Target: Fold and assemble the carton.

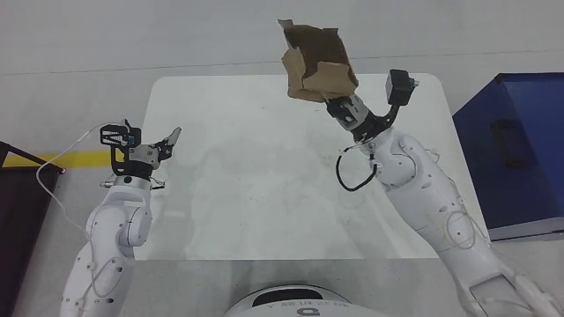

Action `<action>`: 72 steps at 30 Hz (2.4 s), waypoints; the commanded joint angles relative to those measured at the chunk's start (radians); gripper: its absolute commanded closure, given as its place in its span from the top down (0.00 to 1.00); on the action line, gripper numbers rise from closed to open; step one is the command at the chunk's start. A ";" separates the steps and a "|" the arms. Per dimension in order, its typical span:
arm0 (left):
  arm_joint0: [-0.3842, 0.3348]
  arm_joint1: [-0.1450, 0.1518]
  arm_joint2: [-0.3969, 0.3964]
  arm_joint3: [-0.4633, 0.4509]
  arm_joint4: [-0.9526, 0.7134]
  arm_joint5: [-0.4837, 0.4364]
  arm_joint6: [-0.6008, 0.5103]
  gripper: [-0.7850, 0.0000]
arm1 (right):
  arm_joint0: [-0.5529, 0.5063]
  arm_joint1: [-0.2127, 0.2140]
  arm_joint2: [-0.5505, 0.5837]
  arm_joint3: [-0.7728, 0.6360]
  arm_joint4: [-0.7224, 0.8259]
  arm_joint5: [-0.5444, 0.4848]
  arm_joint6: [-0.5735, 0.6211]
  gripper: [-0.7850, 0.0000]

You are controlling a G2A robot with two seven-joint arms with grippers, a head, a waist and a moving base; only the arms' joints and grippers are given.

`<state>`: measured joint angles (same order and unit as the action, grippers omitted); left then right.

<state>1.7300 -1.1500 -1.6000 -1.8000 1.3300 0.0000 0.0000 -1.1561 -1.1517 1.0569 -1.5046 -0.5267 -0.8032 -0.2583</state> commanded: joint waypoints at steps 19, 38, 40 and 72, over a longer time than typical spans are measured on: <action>0.000 0.000 0.000 0.000 0.000 0.000 0.000 1.00 | -0.200 0.042 0.151 -0.313 -1.403 0.818 -0.023 0.00; 0.000 0.000 0.000 0.000 0.000 0.000 0.000 1.00 | -0.317 0.013 0.047 -0.431 -2.228 1.231 0.325 0.00; 0.000 0.000 0.000 0.000 0.000 0.000 0.000 1.00 | -0.309 0.011 0.058 -0.428 -1.947 1.178 0.230 0.00; -0.100 -0.008 0.102 -0.038 -0.460 -0.450 -0.044 1.00 | -0.218 0.007 0.100 0.081 0.291 -0.045 0.405 0.00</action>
<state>1.6431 -1.1591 -1.5073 -1.8404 0.9447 -0.3685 -0.0257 -1.3861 -1.1464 1.1729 -1.4450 -0.5578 -0.8115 0.0340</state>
